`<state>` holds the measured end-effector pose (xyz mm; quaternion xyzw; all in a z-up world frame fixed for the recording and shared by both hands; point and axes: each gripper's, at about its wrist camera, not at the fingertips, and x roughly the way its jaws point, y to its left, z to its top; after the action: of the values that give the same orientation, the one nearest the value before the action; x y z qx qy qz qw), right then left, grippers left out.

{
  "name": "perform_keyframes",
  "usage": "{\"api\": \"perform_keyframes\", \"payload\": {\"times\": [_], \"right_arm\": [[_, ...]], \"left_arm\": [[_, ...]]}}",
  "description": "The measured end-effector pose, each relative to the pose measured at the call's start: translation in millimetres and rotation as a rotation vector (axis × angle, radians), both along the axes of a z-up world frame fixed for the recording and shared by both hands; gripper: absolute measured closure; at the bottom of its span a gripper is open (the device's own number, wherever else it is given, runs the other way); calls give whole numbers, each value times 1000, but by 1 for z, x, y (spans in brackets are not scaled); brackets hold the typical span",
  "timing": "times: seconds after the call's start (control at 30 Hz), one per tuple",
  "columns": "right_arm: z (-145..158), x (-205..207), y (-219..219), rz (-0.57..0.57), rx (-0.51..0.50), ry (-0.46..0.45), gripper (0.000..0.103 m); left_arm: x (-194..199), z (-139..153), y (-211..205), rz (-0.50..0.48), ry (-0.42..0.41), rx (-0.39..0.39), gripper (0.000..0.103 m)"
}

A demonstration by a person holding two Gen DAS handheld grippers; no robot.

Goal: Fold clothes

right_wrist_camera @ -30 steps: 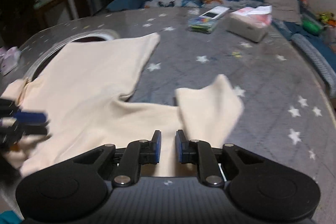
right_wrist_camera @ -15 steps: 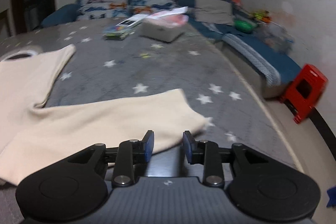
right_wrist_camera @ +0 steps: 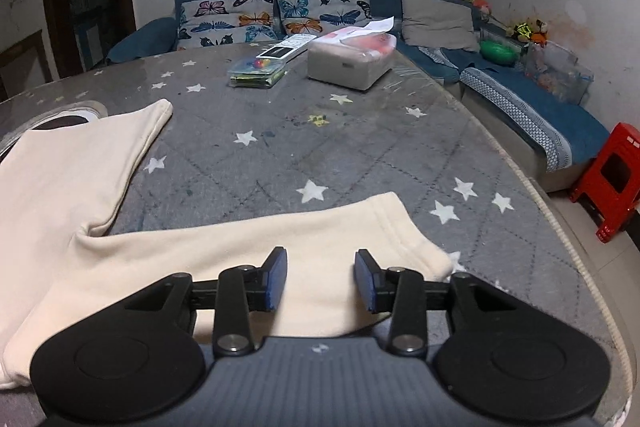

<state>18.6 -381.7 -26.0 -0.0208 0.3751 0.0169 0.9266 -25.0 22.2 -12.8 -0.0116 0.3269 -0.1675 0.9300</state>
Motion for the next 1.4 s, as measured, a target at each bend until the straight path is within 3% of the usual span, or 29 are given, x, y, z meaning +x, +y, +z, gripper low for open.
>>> {"api": "perform_keyframes", "payload": {"times": [0.07, 0.3, 0.4, 0.53, 0.6, 0.77, 0.97, 1.2, 1.4], "right_arm": [[-1, 0, 0, -6, 13, 1, 57], [-2, 1, -1, -13, 23, 3, 53], [-2, 1, -1, -17, 21, 5, 52], [-2, 2, -2, -22, 22, 7, 49], [-2, 2, -2, -24, 20, 8, 48], [-2, 2, -1, -25, 17, 12, 48], [-2, 3, -1, -28, 15, 13, 48], [-2, 4, 0, -30, 6, 16, 47], [-1, 5, 1, -35, -1, 20, 45]], "left_arm": [[-1, 3, 13, 61, -24, 33, 76], [0, -7, 32, 158, -60, 202, 53], [3, -17, 29, 149, -48, 247, 55], [6, -13, 40, 161, -48, 191, 93], [3, -6, 53, 193, -69, 154, 97], [-7, 18, 95, 329, -141, 81, 98], [-22, 32, 167, 570, -157, 41, 98], [-39, 13, 235, 778, -81, -12, 98], [-41, -14, 250, 832, -1, -5, 98]]}}
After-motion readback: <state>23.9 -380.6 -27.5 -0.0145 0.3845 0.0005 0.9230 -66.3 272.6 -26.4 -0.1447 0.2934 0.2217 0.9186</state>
